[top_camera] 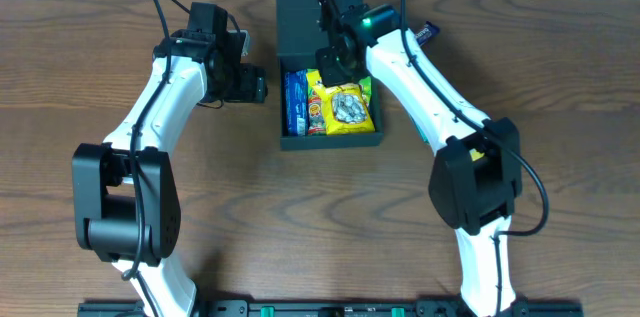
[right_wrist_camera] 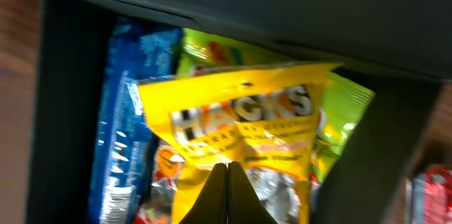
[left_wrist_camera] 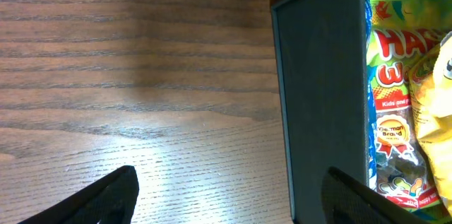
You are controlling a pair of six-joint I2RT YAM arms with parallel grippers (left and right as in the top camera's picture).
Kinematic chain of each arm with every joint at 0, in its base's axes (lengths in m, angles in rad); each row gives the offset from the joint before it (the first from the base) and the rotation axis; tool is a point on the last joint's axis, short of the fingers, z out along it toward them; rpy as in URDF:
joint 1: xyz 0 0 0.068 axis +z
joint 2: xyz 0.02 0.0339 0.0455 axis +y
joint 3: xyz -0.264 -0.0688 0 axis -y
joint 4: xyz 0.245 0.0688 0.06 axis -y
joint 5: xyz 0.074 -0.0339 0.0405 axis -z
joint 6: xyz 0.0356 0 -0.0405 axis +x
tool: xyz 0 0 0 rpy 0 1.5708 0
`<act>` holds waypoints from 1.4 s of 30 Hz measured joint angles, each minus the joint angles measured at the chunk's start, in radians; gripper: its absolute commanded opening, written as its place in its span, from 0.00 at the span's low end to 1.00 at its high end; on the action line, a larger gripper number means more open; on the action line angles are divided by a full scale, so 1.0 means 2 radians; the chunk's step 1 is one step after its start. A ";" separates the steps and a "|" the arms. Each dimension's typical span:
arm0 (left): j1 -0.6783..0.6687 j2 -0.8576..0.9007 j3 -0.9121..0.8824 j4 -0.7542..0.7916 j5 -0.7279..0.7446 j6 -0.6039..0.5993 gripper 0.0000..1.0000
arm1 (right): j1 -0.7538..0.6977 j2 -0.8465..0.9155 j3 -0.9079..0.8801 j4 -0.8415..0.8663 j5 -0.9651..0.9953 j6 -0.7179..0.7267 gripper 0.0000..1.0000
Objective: Pack container
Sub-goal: 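Release the Hacks bag and push it down into the box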
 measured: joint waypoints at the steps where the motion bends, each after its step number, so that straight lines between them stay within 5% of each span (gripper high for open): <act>1: 0.000 0.000 0.000 0.000 0.000 0.000 0.84 | 0.001 0.000 -0.001 0.003 -0.004 0.000 0.01; 14: 0.000 0.000 0.000 0.000 0.000 0.000 0.84 | 0.001 0.004 -0.087 0.067 -0.019 0.000 0.02; 36: 0.000 0.000 0.000 -0.001 0.000 0.000 0.84 | 0.006 0.019 -0.063 0.061 0.061 0.033 0.01; 42: 0.000 0.000 0.000 -0.001 0.000 0.000 0.84 | -0.004 -0.010 -0.030 0.058 0.061 0.031 0.18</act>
